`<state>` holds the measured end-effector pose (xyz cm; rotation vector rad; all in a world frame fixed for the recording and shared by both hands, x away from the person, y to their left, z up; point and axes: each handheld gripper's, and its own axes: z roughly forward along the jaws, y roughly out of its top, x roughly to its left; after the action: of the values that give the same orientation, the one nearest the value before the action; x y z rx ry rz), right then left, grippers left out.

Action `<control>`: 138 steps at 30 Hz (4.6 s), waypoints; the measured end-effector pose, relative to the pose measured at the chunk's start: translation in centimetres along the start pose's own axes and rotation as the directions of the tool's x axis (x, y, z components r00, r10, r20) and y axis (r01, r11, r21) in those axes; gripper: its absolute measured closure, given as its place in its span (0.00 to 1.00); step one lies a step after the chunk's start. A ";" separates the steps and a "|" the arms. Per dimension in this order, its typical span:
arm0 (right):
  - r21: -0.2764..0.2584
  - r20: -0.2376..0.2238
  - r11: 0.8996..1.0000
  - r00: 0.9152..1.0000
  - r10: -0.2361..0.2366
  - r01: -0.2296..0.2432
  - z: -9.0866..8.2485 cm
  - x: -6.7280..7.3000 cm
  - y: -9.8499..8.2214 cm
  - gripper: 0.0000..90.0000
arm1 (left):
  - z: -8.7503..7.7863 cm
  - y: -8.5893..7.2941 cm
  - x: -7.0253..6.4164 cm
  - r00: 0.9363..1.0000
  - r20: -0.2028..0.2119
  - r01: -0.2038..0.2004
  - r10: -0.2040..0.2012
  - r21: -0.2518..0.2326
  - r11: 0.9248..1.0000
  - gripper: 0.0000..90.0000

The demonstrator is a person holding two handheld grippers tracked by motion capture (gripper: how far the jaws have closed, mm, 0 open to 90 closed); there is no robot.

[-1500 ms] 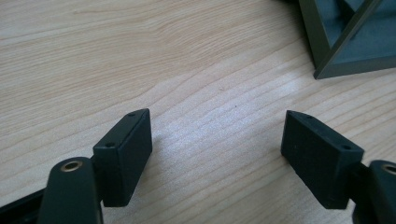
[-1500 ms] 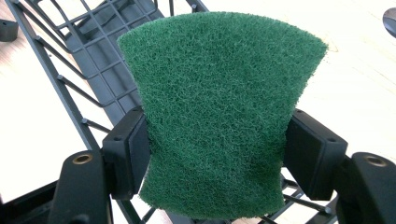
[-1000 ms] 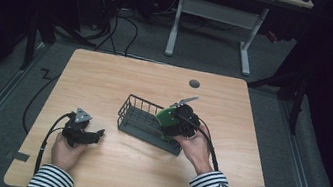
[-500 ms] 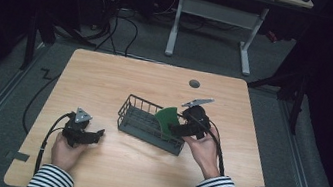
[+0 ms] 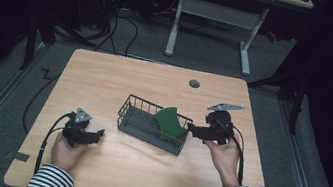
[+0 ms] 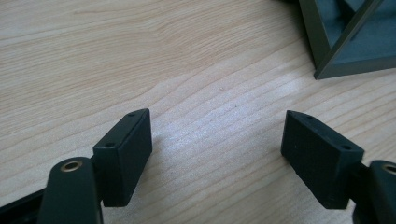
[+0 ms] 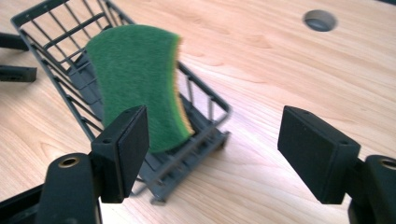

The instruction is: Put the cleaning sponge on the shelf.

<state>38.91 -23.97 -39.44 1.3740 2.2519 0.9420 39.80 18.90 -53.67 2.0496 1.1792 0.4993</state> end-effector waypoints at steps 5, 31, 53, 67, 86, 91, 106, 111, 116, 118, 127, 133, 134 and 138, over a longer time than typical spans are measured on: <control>-0.031 0.006 0.998 0.999 0.046 -0.045 -1.5 -1.5 -1.0 0.30 | 0.0 0.0 0.0 1.000 0.000 0.000 0.000 0.000 1.000 0.28; -0.140 0.029 0.972 0.981 0.194 -0.188 -4.7 -5.3 -7.8 0.34 | 0.0 0.0 0.0 1.000 -0.001 0.000 0.000 0.000 1.000 0.28; -0.137 0.020 0.961 0.969 0.246 -0.242 -2.6 -6.0 -11.6 0.34 | 0.0 0.0 0.0 1.000 -0.002 0.000 0.000 0.000 1.000 0.28; -0.117 0.048 0.969 0.973 0.224 -0.218 -0.3 -5.3 -12.5 0.34 | 0.0 0.0 0.0 1.000 -0.002 0.000 0.000 0.001 1.000 0.28; -0.084 0.096 0.975 0.972 0.213 -0.206 2.9 -4.9 -13.8 0.36 | 0.0 0.0 0.0 1.000 -0.003 -0.001 0.001 0.001 1.000 0.28; -0.074 0.113 0.978 0.972 0.205 -0.198 3.5 -4.7 -14.2 0.36 | 0.0 0.0 0.0 1.000 -0.003 -0.001 0.001 0.001 1.000 0.28; -0.060 0.203 0.993 0.972 0.114 -0.103 4.7 -3.6 -14.5 0.34 | 0.1 0.0 0.0 1.000 -0.006 0.002 -0.002 -0.001 1.000 0.28; -0.058 0.198 0.994 0.975 0.105 -0.096 4.9 -3.4 -14.4 0.32 | 0.0 0.0 0.0 1.000 -0.007 0.002 -0.002 0.000 1.000 0.28; -0.057 0.196 0.993 0.974 0.109 -0.099 4.9 -3.4 -14.4 0.31 | 0.0 0.0 -0.1 1.000 -0.008 0.004 -0.004 -0.001 1.000 0.28; -0.057 0.197 0.993 0.974 0.110 -0.100 4.9 -3.4 -14.4 0.31 | 0.0 0.0 -0.1 1.000 -0.008 0.004 -0.004 -0.001 1.000 0.28; -0.056 0.197 0.993 0.974 0.110 -0.101 4.8 -3.3 -14.5 0.30 | -0.1 -0.1 0.2 1.000 -0.001 0.023 -0.023 -0.006 1.000 0.28; -0.056 0.197 0.993 0.974 0.110 -0.101 4.8 -3.3 -14.5 0.30 | 0.0 0.0 0.0 1.000 -0.007 0.003 -0.003 0.001 1.000 0.27; -0.056 0.197 0.993 0.974 0.110 -0.101 4.8 -3.3 -14.5 0.30 | 0.0 0.0 0.0 1.000 -0.007 0.003 -0.003 0.001 1.000 0.27; -0.058 0.201 0.993 0.973 0.114 -0.105 4.8 -3.3 -14.6 0.32 | 0.0 0.0 0.0 1.000 -0.006 0.004 -0.004 0.002 1.000 0.27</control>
<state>33.74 -29.71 -53.11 1.5132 2.0090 0.8409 39.74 18.89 -53.68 2.0483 1.1873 0.5038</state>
